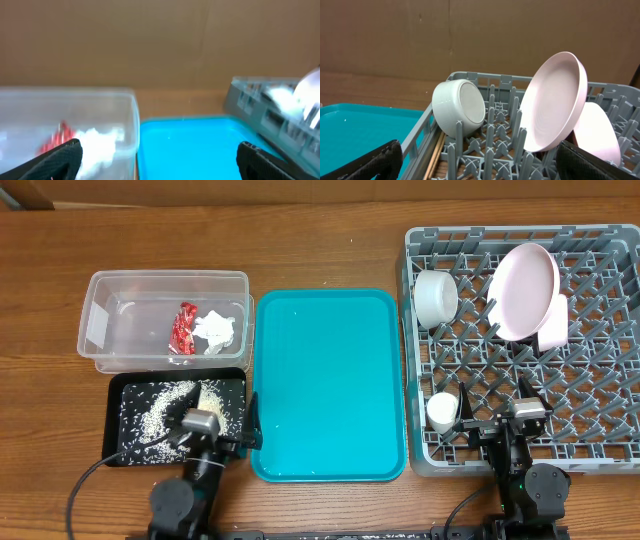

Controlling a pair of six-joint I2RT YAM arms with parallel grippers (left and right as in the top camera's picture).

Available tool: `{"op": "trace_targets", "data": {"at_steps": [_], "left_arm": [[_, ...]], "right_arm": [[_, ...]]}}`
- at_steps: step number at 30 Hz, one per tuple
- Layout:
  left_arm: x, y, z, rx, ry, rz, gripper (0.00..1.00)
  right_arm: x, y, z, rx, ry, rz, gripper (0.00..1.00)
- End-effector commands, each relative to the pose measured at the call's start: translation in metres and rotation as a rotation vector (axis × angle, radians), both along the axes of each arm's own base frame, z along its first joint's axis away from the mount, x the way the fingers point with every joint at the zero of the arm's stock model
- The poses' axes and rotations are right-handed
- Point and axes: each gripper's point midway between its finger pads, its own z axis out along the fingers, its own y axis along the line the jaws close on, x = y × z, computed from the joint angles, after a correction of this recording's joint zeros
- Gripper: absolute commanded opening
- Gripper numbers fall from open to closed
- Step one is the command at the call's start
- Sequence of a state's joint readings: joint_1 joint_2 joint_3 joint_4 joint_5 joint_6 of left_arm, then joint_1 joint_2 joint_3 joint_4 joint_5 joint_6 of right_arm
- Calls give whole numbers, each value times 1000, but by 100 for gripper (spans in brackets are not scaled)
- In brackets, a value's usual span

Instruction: Sort waste into correct bins and load items into the dishwasher

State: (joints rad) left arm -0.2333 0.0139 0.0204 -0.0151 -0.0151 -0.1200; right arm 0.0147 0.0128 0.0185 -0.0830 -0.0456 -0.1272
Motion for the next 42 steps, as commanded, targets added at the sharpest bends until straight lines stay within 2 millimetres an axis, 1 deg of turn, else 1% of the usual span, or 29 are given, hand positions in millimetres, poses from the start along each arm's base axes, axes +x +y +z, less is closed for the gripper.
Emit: {"op": "trace_targets", "data": {"at_steps": [1, 5, 8, 14, 17, 24, 27, 42], "left_arm": [[1, 3, -8, 12, 13, 14, 99], [1, 3, -10, 13, 21, 14, 100], [0, 3, -19, 23, 59, 15, 100], [1, 4, -20, 23, 60, 20, 100], [2, 14, -20, 21, 61, 60, 100], [6, 47, -20, 18, 62, 194, 100], [6, 55, -20, 17, 62, 228, 100], [6, 56, -20, 16, 63, 233, 100]], "right_arm": [[0, -1, -2, 7, -2, -4, 100], [0, -1, -2, 7, -2, -4, 100], [0, -1, -2, 7, -2, -4, 100], [0, -1, -2, 7, -2, -4, 100], [0, -1, -2, 7, -2, -4, 100], [0, -1, -2, 8, -2, -4, 100], [0, -1, -2, 7, -2, -4, 100], [0, -1, -2, 7, -2, -4, 100]]}}
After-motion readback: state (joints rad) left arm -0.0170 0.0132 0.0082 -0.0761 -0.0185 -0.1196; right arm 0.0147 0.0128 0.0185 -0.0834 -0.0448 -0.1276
